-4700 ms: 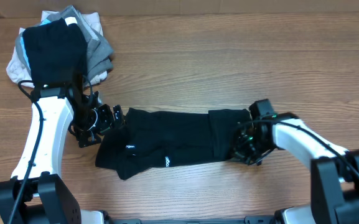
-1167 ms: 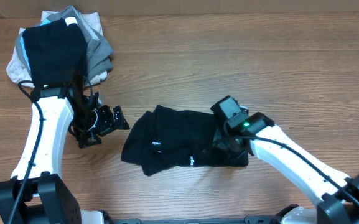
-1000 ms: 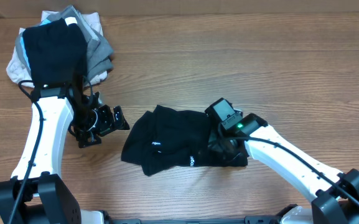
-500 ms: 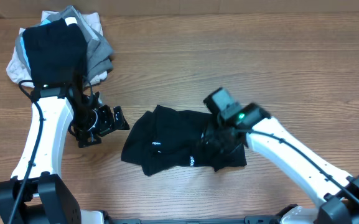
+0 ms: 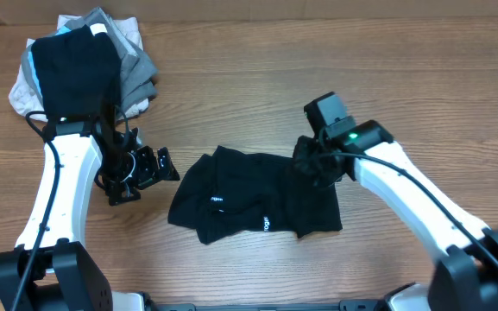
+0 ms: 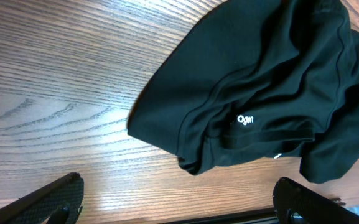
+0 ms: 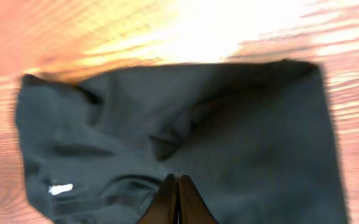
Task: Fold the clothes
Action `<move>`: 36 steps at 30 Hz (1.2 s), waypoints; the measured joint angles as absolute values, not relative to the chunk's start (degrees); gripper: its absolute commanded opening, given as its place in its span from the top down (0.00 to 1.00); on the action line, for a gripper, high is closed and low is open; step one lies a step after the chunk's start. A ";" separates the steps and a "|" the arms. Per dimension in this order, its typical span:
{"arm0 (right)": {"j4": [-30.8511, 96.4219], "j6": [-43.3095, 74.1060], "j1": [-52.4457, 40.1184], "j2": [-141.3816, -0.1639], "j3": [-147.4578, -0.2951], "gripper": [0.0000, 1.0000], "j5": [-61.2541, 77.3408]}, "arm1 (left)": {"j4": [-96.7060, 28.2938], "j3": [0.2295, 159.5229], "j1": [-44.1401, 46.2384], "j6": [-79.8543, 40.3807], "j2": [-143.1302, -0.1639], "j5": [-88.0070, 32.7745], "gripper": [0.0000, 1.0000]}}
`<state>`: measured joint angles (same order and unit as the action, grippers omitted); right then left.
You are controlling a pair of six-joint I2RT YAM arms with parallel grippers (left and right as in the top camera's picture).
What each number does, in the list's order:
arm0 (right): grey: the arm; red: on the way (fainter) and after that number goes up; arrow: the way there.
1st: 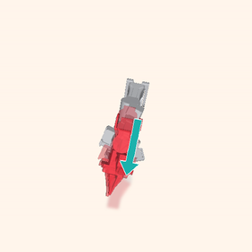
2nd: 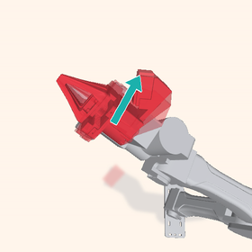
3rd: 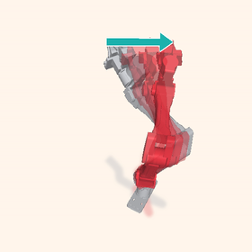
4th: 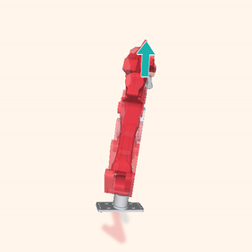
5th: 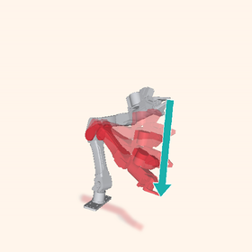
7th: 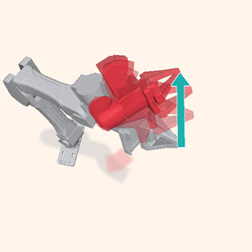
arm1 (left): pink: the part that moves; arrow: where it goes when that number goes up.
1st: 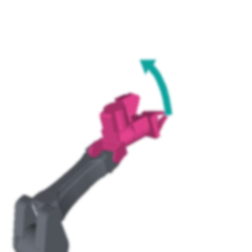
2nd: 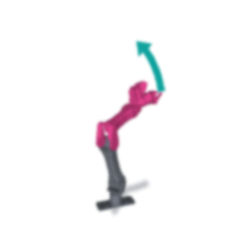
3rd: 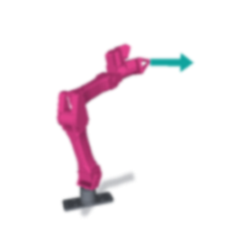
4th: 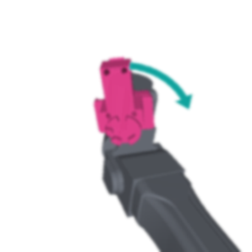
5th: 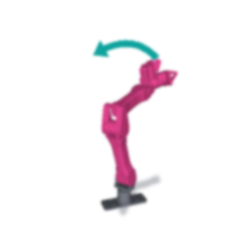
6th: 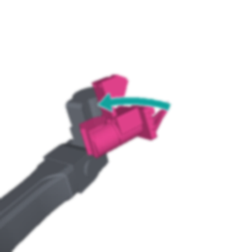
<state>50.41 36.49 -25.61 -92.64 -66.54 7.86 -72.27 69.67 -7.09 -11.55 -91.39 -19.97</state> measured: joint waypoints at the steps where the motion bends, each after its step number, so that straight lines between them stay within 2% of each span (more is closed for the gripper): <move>1: 48.97 36.34 -25.61 -94.06 -65.54 0.96 8.84 | -72.23 69.67 -7.09 -11.55 -91.39 -19.97 0.00; 9: 40.12 35.94 -25.61 -103.74 -62.46 0.96 13.37 | -72.29 69.67 -7.09 -11.33 -91.39 -19.97 0.00; 14: 38.50 35.94 -25.58 -104.64 -62.54 0.96 12.84 | -72.42 69.67 -7.09 -10.44 -91.39 -19.97 0.00; 22: 52.97 35.97 -25.61 -100.12 -67.24 0.96 8.73 | -72.44 69.67 -7.09 -10.24 -91.39 -19.99 0.00; 23: 55.46 35.92 -25.58 -98.52 -68.10 0.95 8.38 | -72.47 69.67 -7.09 -10.24 -91.39 -20.01 0.00; 25: 59.51 36.10 -25.58 -94.56 -69.56 0.81 7.79 | -72.47 69.67 -7.09 -10.22 -91.39 -19.99 0.00; 26: 61.49 36.25 -25.58 -92.71 -70.06 0.79 7.51 | -72.53 69.67 -7.09 -10.20 -91.39 -19.99 0.00; 30: 69.41 35.68 -25.61 -88.14 -70.89 0.82 7.25 | -72.62 69.67 -7.09 -10.07 -91.39 -19.99 0.00; 33: 68.49 34.61 -26.17 -88.20 -69.54 0.85 8.54 | -72.51 69.67 -7.09 -10.07 -91.39 -19.99 0.00; 36: 64.42 34.11 -27.79 -88.38 -65.36 0.82 10.22 | -72.47 69.67 -7.09 -10.07 -91.39 -19.97 0.00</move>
